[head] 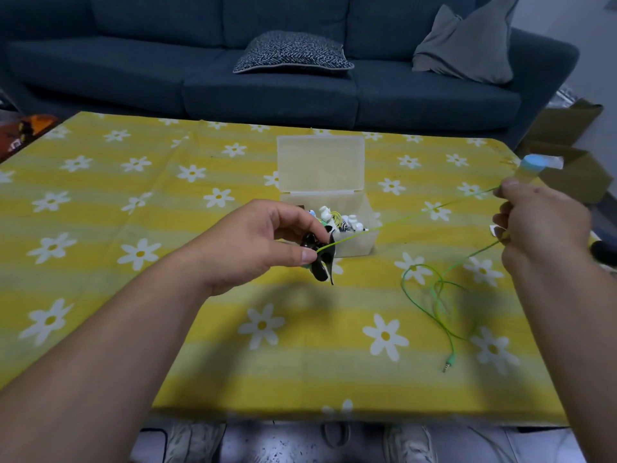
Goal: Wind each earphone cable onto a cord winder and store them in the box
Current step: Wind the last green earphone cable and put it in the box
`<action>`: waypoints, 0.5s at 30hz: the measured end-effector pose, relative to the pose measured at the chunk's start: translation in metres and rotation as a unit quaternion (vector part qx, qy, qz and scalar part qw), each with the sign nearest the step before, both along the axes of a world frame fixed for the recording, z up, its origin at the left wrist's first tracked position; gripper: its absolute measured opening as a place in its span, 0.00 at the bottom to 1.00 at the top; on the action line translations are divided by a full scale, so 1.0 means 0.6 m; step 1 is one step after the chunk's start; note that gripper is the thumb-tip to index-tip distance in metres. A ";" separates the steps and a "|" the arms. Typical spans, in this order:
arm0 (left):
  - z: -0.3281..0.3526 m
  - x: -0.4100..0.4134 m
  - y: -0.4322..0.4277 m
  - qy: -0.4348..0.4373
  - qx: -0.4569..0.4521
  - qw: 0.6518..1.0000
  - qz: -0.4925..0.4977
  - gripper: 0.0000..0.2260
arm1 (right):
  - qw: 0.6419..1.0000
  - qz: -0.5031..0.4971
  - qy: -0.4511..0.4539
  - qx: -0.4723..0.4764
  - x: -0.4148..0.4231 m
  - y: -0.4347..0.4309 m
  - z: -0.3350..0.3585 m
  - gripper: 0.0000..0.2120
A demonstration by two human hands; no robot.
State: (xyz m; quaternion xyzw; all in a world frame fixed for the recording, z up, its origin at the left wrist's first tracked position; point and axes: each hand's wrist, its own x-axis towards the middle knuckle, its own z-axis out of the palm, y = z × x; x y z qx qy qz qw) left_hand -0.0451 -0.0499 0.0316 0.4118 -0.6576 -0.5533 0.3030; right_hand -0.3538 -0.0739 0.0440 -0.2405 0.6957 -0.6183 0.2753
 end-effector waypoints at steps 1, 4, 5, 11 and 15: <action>0.000 -0.001 0.001 -0.005 0.001 1.000 -0.007 0.10 | 1.000 -0.004 0.006 0.004 -0.002 -0.002 -0.002 0.07; 0.001 -0.007 0.004 -0.025 -0.008 0.999 -0.022 0.10 | 0.999 -0.004 0.039 0.030 -0.009 -0.009 -0.012 0.08; 0.000 -0.007 0.004 -0.029 -0.011 0.999 -0.021 0.11 | 0.997 0.000 0.062 0.050 -0.012 -0.012 -0.018 0.09; 0.001 -0.008 0.007 -0.025 -0.020 0.999 -0.009 0.10 | 0.937 0.117 0.311 0.108 0.035 0.020 0.002 0.16; 0.001 -0.015 0.008 -0.014 -0.023 1.000 -0.007 0.11 | 0.873 0.459 0.159 0.044 0.136 0.068 0.016 0.16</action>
